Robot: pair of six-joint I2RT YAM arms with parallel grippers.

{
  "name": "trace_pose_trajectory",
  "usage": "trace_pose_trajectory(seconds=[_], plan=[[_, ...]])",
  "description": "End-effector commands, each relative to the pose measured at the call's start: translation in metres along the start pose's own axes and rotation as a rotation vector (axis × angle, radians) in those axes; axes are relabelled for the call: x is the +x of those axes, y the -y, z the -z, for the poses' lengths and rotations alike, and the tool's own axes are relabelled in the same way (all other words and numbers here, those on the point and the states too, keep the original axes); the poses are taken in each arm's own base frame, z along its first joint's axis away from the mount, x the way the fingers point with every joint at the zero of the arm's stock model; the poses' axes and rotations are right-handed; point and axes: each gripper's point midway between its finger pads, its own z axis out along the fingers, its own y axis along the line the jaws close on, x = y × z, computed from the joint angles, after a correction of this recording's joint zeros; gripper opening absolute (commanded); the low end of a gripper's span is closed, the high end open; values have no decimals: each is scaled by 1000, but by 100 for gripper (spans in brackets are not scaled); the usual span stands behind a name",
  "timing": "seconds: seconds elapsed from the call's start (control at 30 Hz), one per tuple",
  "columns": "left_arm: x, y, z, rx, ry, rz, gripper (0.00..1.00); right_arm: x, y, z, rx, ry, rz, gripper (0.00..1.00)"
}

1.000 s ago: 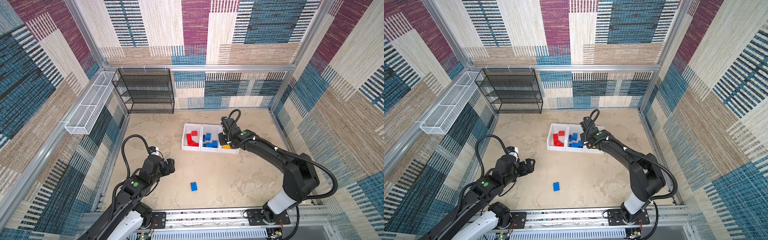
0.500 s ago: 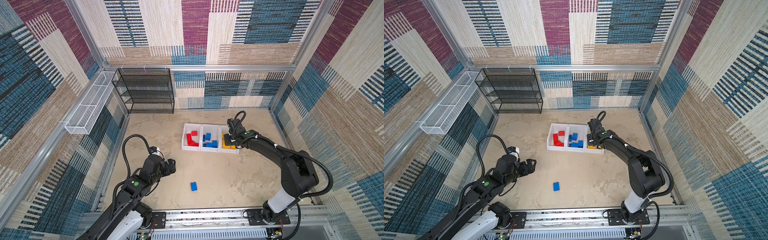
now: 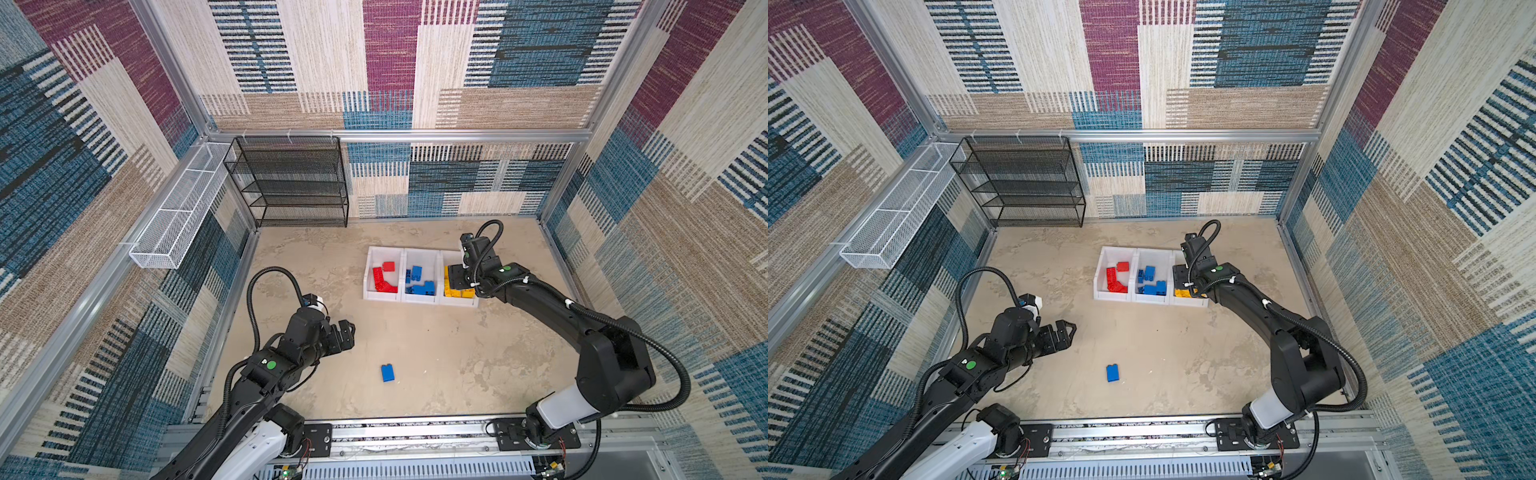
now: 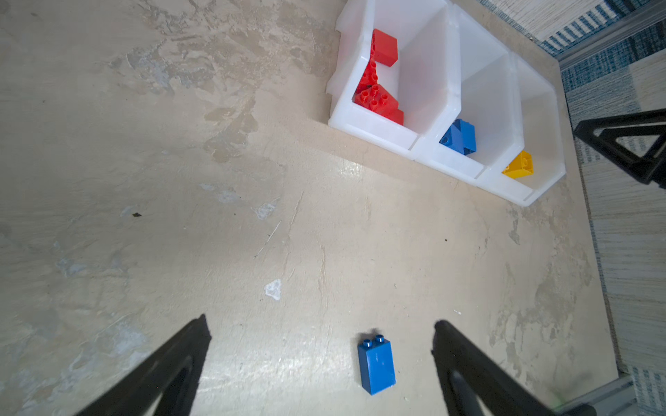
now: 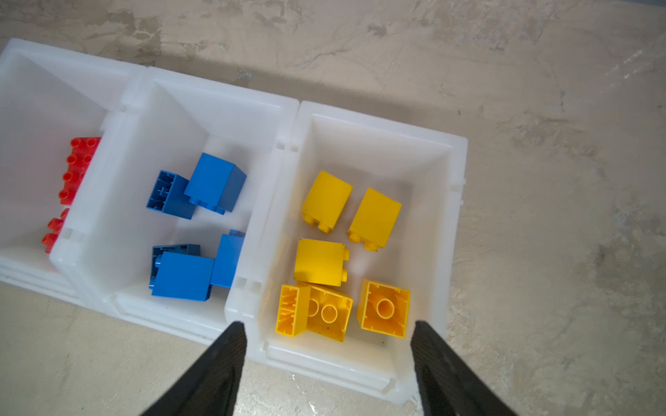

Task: Sort the legos into containers by color
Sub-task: 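Carry the small yellow brick with the right gripper into the yellow compartment, then lower the left gripper onto the last blue brick and close on it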

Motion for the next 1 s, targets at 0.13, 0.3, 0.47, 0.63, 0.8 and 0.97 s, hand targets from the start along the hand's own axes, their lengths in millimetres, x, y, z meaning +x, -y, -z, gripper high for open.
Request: trace_pose_trajectory(seconds=[0.13,0.3,0.47,0.63,0.8,0.97], plan=[[61,11,-14,23,-228,-17,100,4,-1,25,-50,48,4,76],[92,25,-26,-33,-315,-94,100,15,-4,35,-87,57,0,77],[110,48,-45,-40,-374,-114,100,27,-4,37,-103,42,9,77],[130,68,-64,-75,-451,-171,96,40,-1,39,-108,35,21,78],[140,70,-79,-170,-518,-203,88,42,-1,41,-112,40,30,78],[144,68,-86,-231,-547,-237,78,42,-1,41,-111,41,33,79]])
